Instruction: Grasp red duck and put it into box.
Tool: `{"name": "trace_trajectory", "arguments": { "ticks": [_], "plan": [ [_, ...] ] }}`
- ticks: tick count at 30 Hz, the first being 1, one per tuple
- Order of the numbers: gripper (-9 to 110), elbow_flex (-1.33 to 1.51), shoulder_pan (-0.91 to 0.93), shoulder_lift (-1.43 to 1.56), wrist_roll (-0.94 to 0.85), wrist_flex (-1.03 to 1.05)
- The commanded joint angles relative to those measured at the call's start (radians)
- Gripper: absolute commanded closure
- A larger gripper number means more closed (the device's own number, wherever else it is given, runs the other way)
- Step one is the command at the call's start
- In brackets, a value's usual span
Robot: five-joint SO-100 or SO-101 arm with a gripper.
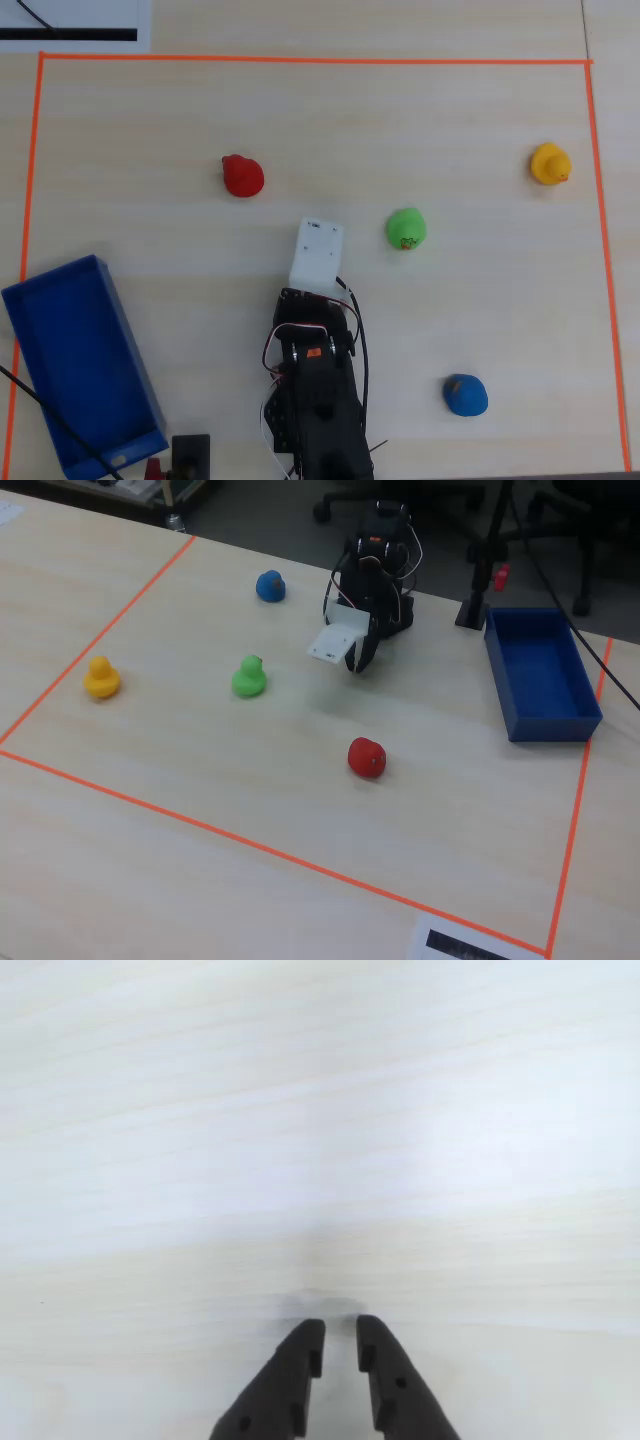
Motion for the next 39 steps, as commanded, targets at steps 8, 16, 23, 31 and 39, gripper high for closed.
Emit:
{"name": "trace_trajectory", "arguments": {
  "ticks": [8, 16, 23, 31, 39],
  "plan": [
    [73, -0.571, -0.002, -0.443, 0.035, 0.015],
    [63, -1.124, -0.038, -1.189, 0.129, -0.126],
    [62, -1.388, -0.097, -1.677, 0.184, -0.267],
    [63, -1.479, -0.133, -1.841, 0.17, -0.304],
    [63, -1.451, -0.146, -1.893, 0.19, -0.387]
  ]
}}
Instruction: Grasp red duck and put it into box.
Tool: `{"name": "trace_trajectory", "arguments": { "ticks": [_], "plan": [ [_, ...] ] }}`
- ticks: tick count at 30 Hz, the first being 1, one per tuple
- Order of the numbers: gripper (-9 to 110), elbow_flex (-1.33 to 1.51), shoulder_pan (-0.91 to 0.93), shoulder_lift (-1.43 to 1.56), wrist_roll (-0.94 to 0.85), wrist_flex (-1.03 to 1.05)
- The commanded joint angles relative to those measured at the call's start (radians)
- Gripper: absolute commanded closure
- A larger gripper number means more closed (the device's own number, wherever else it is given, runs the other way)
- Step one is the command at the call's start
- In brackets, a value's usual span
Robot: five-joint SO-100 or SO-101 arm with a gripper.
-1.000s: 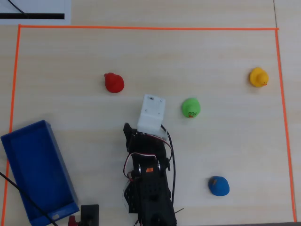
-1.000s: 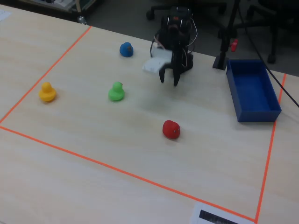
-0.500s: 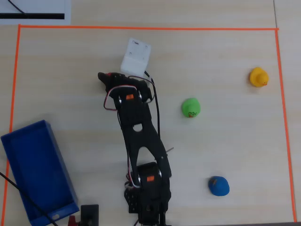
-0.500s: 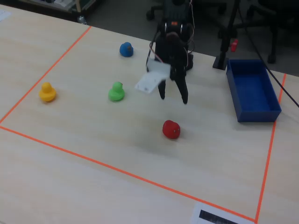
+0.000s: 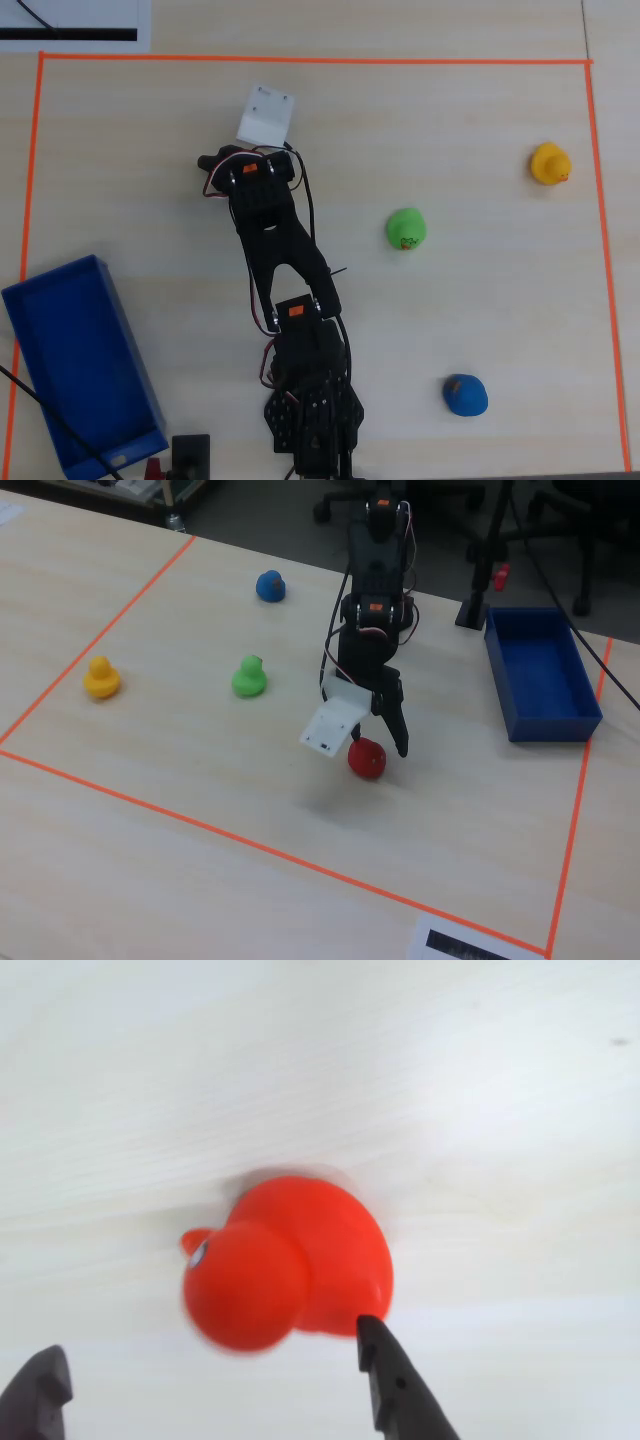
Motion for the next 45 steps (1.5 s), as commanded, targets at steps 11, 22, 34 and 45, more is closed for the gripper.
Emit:
{"name": "trace_trajectory", "arguments": {
  "ticks": [11, 22, 34, 45],
  "plan": [
    [86, 0.029, 0.028, -0.054, -0.044, -0.118],
    [101, -0.028, 0.086, 0.1, 0.025, 0.002],
    [101, -0.451, -0.341, 0.359, 0.463, 0.799],
    [101, -0.653, -0.813, 0.121, 0.699, 0.821]
  ]
}}
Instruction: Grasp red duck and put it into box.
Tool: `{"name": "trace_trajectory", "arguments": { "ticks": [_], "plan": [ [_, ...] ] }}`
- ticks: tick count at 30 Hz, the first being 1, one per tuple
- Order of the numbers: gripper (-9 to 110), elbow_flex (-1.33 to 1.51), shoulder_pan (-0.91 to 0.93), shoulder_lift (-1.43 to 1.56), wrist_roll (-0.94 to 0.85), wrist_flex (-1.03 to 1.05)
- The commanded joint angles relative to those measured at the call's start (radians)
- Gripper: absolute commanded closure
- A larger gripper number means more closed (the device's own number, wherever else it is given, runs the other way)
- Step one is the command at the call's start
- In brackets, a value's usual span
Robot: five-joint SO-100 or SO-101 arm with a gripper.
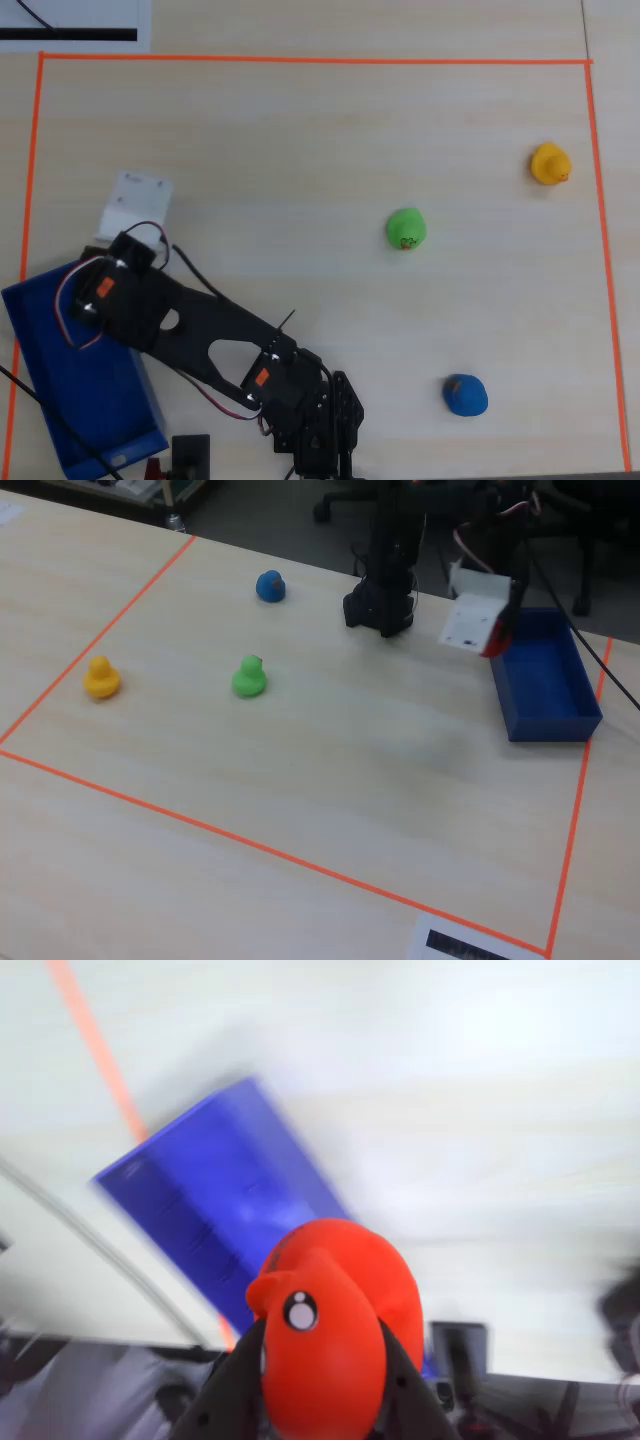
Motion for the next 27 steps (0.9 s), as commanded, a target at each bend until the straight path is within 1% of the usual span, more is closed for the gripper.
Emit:
{"name": "trace_trajectory", "arguments": {
  "ticks": [1, 4, 6, 11, 16, 21, 27],
  "plan": [
    [101, -0.137, -0.084, -0.078, 0.077, 0.02],
    [101, -0.218, -0.132, -0.15, 0.14, 0.023],
    [101, -0.268, -0.132, -0.183, 0.16, 0.023],
    [101, -0.37, -0.097, -0.324, 0.172, 0.02],
    [101, -0.474, -0.129, -0.474, 0.172, 0.02],
    [101, -0.459, -0.206, -0.486, 0.14, 0.025],
    [101, -0.376, -0.272, -0.488, 0.114, 0.026]
  ]
}}
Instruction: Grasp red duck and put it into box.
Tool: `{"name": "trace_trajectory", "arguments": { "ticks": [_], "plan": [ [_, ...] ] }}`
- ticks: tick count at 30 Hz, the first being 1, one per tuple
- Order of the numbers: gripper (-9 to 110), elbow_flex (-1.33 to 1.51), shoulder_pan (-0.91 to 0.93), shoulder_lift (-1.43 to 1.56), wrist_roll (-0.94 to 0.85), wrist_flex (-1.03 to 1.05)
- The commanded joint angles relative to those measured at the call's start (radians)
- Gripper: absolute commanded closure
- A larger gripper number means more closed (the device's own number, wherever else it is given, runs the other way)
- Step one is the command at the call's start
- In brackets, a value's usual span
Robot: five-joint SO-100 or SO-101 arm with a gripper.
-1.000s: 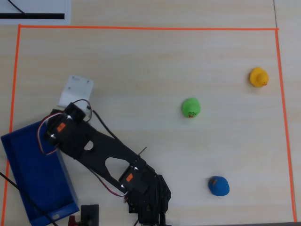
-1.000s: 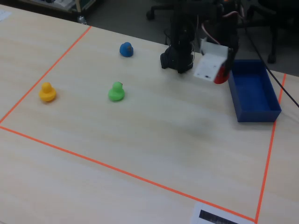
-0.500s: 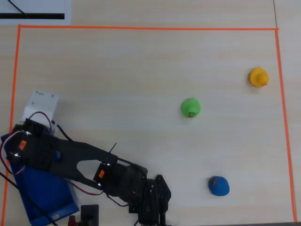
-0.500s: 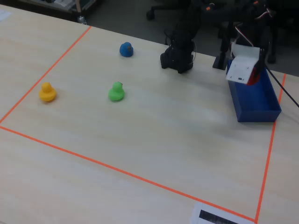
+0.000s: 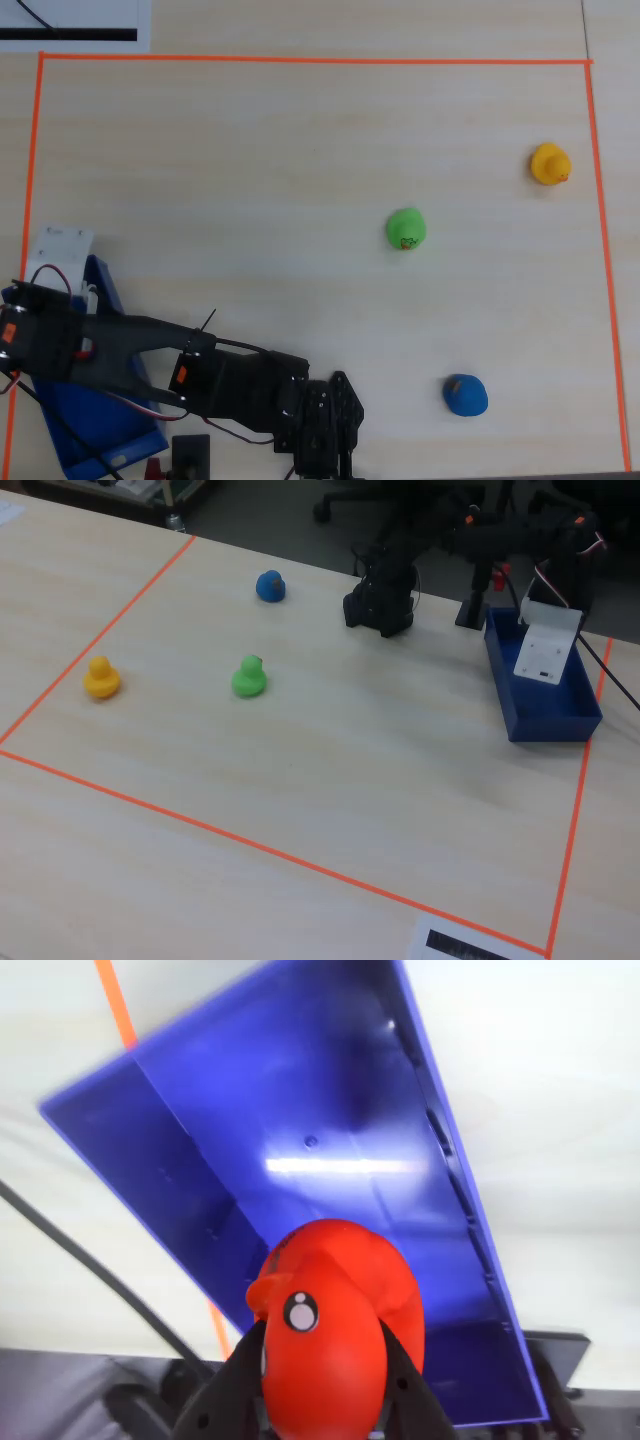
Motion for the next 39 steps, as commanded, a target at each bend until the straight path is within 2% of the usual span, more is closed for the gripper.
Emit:
{"name": "trace_trajectory", "arguments": {
  "ticks": [1, 3, 8, 10, 13, 16, 19, 27, 32, 35, 39],
  "plan": [
    [101, 0.023, -0.038, 0.02, -0.023, 0.023],
    [100, 0.041, -0.046, 0.02, -0.048, 0.023],
    [76, 0.081, -0.055, 0.049, -0.115, 0.023],
    [74, 0.084, -0.057, 0.055, -0.121, 0.023],
    [76, 0.075, -0.008, 0.087, -0.129, 0.023],
    [100, 0.084, 0.121, 0.215, -0.17, 0.023],
    [101, 0.201, 0.318, 0.428, -0.295, 0.011],
    [101, 1.144, 0.845, 1.183, -0.732, -0.454],
    [101, 1.847, 1.071, 1.669, -0.925, -0.724],
    [101, 2.108, 1.173, 1.899, -0.989, -0.747],
    [101, 2.318, 1.269, 2.103, -1.062, -0.715]
  ]
}}
